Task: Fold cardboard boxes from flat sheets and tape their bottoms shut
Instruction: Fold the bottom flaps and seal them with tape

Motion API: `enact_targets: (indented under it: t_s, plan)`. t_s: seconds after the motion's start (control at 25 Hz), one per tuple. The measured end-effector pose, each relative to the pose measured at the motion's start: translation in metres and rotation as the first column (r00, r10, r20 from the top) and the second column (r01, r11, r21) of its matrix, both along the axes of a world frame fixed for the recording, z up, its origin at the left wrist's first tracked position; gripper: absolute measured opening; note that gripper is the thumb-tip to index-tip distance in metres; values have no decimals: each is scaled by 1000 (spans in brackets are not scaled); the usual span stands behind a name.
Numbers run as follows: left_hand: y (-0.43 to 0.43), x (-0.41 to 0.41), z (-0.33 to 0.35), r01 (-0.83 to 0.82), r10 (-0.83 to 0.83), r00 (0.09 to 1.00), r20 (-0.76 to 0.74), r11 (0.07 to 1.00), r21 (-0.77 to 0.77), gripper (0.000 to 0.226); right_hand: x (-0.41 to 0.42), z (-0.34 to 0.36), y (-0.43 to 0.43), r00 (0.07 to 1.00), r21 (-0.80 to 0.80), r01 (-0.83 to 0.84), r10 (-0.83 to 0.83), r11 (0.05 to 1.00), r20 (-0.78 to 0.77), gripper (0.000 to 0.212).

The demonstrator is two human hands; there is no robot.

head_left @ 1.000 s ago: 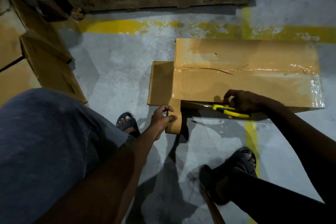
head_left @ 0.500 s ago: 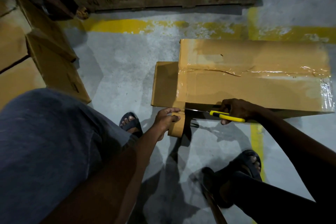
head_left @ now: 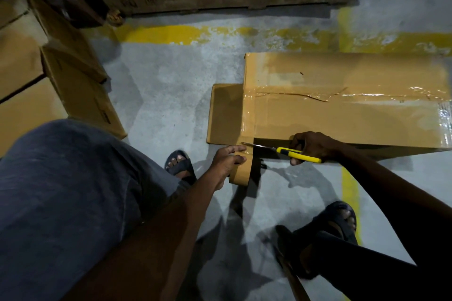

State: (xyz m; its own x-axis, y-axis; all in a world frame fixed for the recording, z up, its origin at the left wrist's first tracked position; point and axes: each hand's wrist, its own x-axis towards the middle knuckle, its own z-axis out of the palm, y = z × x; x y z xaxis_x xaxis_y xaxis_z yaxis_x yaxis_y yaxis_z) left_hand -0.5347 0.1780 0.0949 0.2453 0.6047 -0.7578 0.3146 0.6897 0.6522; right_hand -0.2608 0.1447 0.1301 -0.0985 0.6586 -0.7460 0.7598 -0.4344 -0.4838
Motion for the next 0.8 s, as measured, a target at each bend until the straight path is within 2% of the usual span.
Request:
enact_targets:
  t_s: [0.24, 0.4, 0.52, 0.8]
  plan:
    - [0, -3, 2, 17, -17, 1000, 20, 1000, -23, 31, -11, 1, 6, 1000, 27, 13, -13, 1000, 0, 71]
    - [1, -3, 3, 21, -20, 1000, 22, 999, -29, 31, -16, 0, 9, 1000, 41, 4, -3, 999, -14, 65]
    - [1, -3, 3, 21, -21, 1000, 23, 999, -31, 31, -16, -1, 10, 1000, 34, -23, 23, 999, -2, 49]
    - [2, -3, 6, 24, -23, 999, 29, 999, -42, 31, -17, -13, 10, 995, 89, -63, 55, 994, 85, 54]
